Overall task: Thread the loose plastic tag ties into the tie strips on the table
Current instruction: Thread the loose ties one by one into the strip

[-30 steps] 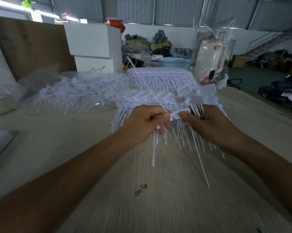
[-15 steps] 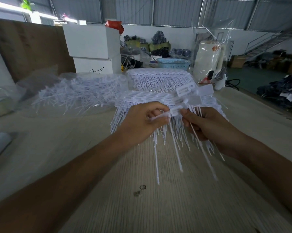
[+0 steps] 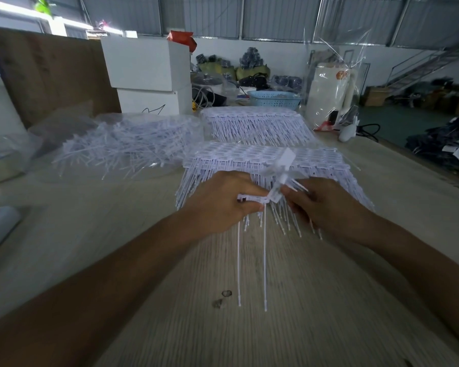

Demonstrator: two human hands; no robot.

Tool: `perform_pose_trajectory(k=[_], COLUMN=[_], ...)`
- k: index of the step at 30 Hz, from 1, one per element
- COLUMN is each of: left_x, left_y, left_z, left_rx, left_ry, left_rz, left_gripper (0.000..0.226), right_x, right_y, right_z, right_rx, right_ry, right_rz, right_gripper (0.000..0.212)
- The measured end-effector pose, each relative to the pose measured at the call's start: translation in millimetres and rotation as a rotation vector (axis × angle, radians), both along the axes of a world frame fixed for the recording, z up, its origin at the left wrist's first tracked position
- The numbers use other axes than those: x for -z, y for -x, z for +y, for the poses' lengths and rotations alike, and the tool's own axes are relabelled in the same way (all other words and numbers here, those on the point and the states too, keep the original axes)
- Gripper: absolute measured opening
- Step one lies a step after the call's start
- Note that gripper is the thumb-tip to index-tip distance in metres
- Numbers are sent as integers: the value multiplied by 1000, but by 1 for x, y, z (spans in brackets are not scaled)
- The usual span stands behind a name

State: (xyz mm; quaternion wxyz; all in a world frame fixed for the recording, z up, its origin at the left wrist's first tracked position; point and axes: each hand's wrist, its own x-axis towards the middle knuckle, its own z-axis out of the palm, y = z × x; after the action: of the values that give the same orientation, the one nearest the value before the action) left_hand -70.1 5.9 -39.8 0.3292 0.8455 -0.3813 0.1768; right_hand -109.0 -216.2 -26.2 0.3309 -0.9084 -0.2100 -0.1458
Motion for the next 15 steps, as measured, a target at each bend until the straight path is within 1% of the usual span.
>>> perform_pose_trajectory(k=[4, 6, 8, 10, 12, 15], left_x=[0, -1, 0, 3, 3, -1], left_y=[2, 3, 5, 6, 8, 8], left_z=[-2, -1, 0, 0, -3, -9], left_rx=[24, 9, 8, 22, 7, 2], left_ry=[-137, -224, -355, -428, -365, -137], left_rz=[-86, -115, -197, -260, -226, -74], left_gripper=[23, 22, 23, 24, 23, 19], right_x=[4, 3, 1, -2, -6, -9], right_y=[-5, -7, -6, -6, -5, -3], right_z=[-13, -14, -13, -14, -12, -4], right_rx=[-48, -26, 31, 70, 66, 127], right_ry=[168, 239, 281, 292, 201, -65], right_rz=[-119, -158, -194, -233, -206, -63], right_gripper=[29, 37, 44, 37, 31, 33])
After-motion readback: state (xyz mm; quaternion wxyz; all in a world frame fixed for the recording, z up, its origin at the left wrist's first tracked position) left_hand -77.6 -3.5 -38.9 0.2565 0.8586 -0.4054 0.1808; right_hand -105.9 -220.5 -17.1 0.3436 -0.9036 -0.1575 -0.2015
